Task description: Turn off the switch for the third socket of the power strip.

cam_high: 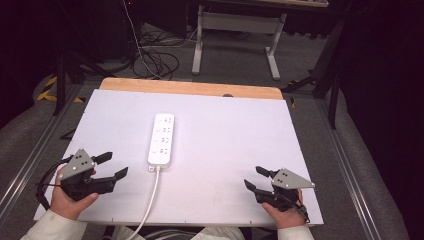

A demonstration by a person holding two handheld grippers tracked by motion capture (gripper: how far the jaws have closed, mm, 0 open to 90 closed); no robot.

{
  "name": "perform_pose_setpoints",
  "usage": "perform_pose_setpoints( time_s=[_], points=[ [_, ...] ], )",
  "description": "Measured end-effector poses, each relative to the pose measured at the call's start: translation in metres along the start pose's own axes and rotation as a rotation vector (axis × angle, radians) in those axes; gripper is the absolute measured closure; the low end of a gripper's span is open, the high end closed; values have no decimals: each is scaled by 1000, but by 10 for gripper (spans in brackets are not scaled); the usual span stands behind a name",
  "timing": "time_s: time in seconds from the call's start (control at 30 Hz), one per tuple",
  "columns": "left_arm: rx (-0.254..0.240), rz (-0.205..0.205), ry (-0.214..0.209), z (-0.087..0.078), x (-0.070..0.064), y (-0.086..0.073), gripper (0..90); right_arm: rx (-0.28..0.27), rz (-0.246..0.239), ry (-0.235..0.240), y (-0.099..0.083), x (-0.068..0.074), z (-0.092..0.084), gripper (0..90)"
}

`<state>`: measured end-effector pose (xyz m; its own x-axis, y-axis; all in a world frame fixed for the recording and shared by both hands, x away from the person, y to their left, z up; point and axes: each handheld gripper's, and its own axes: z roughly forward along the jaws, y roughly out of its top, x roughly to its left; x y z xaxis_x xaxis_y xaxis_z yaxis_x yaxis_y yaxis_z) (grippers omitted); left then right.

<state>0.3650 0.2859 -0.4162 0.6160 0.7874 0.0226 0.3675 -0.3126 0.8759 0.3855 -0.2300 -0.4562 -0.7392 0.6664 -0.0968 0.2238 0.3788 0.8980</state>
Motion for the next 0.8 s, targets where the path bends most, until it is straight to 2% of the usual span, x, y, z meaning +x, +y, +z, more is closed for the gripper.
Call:
perform_pose_setpoints(
  time_s=[0.3,0.4,0.5,0.8],
  points=[
    [3,9,-11,11,2,25,312,1,3,4,0,0,1,402],
    [11,-3,-16,15,3,30,314,-1,4,6,-1,0,1,402],
    [21,16,-8,19,5,36,315,1,0,6,0,0,1,402],
    [36,33,-21,30,4,53,313,4,0,11,-1,0,1,402]
  ],
)
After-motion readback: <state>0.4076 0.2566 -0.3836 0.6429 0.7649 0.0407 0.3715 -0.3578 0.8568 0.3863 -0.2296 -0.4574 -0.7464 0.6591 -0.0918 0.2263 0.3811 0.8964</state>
